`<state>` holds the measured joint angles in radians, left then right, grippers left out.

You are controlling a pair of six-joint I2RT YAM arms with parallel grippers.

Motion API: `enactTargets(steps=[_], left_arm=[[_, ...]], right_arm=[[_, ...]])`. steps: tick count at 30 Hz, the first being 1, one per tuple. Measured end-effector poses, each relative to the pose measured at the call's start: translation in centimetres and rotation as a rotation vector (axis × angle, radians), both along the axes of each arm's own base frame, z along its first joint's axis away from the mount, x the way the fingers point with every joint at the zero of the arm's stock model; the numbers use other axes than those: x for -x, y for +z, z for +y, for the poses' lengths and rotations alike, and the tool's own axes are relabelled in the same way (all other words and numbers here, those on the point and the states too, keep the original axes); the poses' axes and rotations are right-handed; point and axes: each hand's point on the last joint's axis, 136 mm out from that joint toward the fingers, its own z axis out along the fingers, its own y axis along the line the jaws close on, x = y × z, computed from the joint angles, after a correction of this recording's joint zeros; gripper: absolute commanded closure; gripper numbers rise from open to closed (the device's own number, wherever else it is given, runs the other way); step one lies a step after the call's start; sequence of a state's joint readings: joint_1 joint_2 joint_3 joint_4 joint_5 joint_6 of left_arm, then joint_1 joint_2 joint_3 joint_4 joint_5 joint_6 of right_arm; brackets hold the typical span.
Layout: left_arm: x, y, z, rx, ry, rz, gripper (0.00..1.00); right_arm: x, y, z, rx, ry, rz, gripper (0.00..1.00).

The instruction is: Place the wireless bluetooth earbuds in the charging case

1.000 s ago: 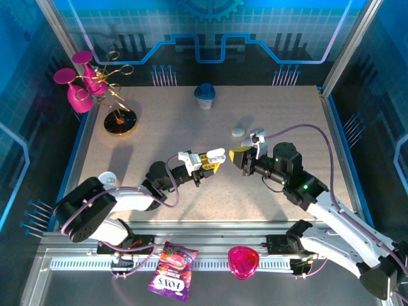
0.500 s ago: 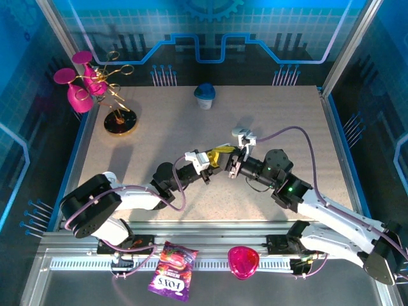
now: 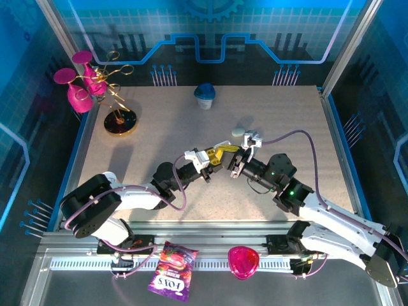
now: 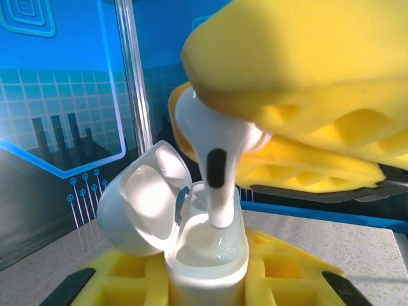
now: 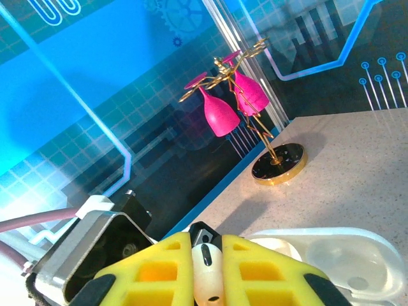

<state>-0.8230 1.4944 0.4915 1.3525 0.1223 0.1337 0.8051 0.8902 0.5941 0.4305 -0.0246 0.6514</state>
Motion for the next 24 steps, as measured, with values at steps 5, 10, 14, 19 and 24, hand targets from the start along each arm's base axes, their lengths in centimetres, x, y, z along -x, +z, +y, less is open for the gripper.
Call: enactTargets(steps=[5, 10, 14, 19, 24], left_arm=[[-0.1, 0.4, -0.1, 0.008, 0.001, -0.006, 0.87], [-0.2, 0.3, -0.1, 0.006, 0.014, 0.003, 0.87], [-0.3, 0.0, -0.1, -0.001, 0.020, 0.015, 0.87], [-0.5, -0.2, -0.1, -0.005, 0.036, 0.026, 0.87], [-0.9, -0.3, 0.1, -0.004, 0.060, 0.034, 0.87]], right_arm=[[-0.3, -0.3, -0.1, 0.005, -0.018, 0.007, 0.88], [-0.5, -0.6, -0.2, 0.000, -0.029, 0.012, 0.87], [-0.7, -0.9, -0.4, -0.009, -0.044, 0.021, 0.86], [-0.9, -1.2, -0.6, -0.017, -0.059, 0.030, 0.84], [-1.1, -1.5, -0.8, -0.016, -0.078, 0.039, 0.81]])
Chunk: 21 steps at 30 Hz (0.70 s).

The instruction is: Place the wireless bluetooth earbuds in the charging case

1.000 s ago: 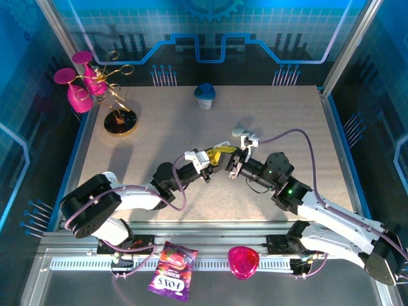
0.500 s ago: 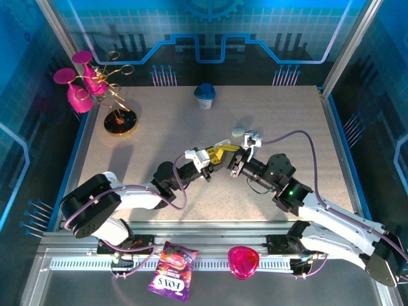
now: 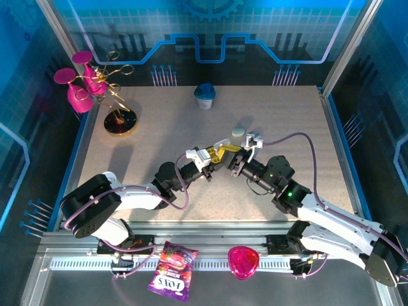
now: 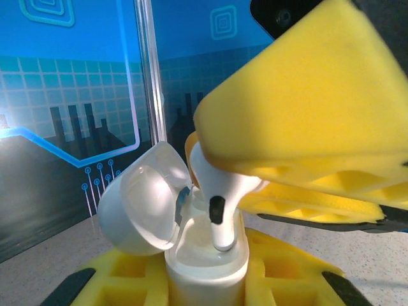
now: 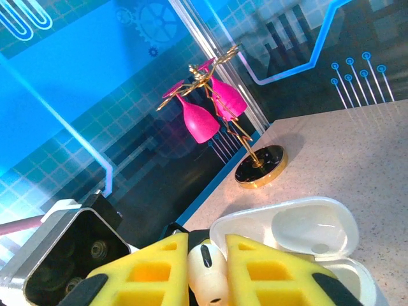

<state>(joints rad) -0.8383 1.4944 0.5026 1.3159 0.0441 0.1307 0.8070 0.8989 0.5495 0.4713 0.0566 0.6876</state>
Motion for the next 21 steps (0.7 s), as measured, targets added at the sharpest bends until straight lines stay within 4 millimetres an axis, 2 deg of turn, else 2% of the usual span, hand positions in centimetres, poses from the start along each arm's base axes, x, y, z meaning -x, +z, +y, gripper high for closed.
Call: enactTargets(steps=[4, 12, 21], left_arm=[[-0.2, -0.1, 0.1, -0.001, 0.011, 0.006, 0.87], [-0.4, -0.5, 0.1, -0.011, 0.023, 0.018, 0.87], [-0.4, -0.8, 0.1, -0.020, 0.023, 0.028, 0.87]], right_arm=[[-0.1, -0.2, -0.1, 0.002, -0.015, 0.012, 0.75], [-0.5, -1.0, -0.5, 0.020, -0.049, 0.037, 0.78], [-0.6, -1.4, -0.9, 0.064, -0.070, 0.072, 0.74]])
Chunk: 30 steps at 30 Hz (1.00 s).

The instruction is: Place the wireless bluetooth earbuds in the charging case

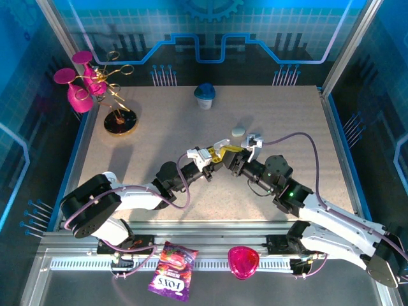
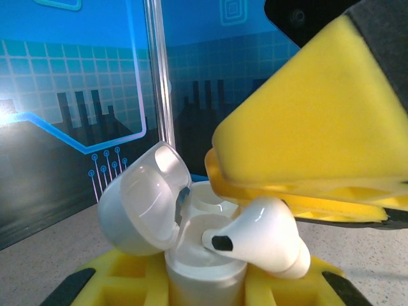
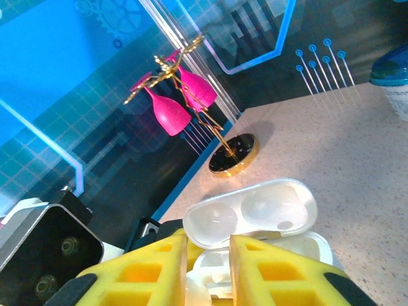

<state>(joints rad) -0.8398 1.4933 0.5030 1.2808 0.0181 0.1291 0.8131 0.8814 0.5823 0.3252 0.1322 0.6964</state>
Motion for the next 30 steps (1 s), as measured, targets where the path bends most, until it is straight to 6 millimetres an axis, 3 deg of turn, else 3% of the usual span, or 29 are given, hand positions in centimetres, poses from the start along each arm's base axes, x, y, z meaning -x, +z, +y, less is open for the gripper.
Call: enactTargets(steps=[10, 20, 30], left_arm=[[-0.4, 0.6, 0.1, 0.014, 0.026, -0.005, 0.87], [-0.9, 0.2, 0.3, 0.003, 0.050, 0.011, 0.87], [-0.9, 0.3, 0.3, 0.005, 0.050, 0.008, 0.87]], right_arm=[[0.4, 0.3, -0.8, 0.131, -0.009, -0.005, 0.48], [1.1, 0.2, -1.5, 0.299, 0.003, -0.041, 0.54], [0.8, -0.6, 0.3, 0.407, 0.057, -0.032, 0.65]])
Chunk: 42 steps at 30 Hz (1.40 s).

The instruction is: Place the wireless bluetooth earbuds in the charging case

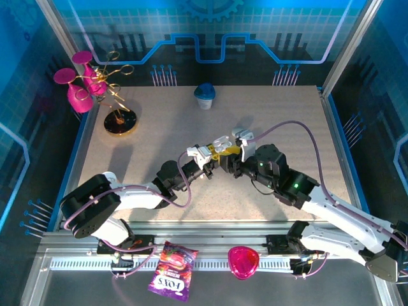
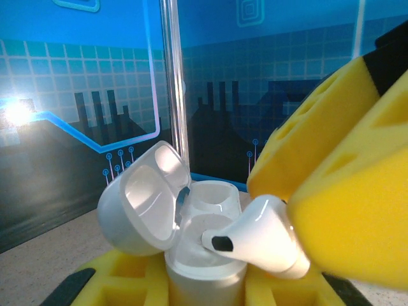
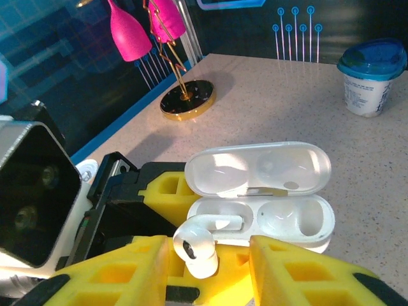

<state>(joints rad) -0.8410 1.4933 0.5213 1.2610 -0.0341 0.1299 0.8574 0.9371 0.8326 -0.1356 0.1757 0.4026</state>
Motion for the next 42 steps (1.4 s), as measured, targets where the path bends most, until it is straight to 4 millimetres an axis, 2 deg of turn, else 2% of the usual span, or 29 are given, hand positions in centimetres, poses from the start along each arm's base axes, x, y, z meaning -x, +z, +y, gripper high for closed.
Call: enactTargets(steps=[9, 14, 25, 33, 42], left_arm=[[0.0, -0.2, 0.0, -0.010, 0.000, 0.009, 0.87], [0.0, -0.2, 0.0, -0.010, 0.000, 0.009, 0.87], [0.1, 0.0, 0.1, -0.008, 0.000, 0.007, 0.86], [0.1, 0.0, 0.1, -0.009, 0.000, 0.008, 0.86], [0.0, -0.1, 0.1, -0.010, 0.003, 0.010, 0.86]], right_arm=[[0.0, -0.3, 0.0, 0.031, 0.002, 0.006, 0.74], [-0.2, 0.8, -0.1, 0.029, -0.001, -0.012, 0.76], [-0.4, 0.9, 0.2, 0.047, 0.002, -0.007, 0.71], [-0.4, -0.1, 0.4, 0.080, 0.012, 0.016, 0.70], [-0.5, 0.0, 0.5, 0.087, 0.014, 0.021, 0.81]])
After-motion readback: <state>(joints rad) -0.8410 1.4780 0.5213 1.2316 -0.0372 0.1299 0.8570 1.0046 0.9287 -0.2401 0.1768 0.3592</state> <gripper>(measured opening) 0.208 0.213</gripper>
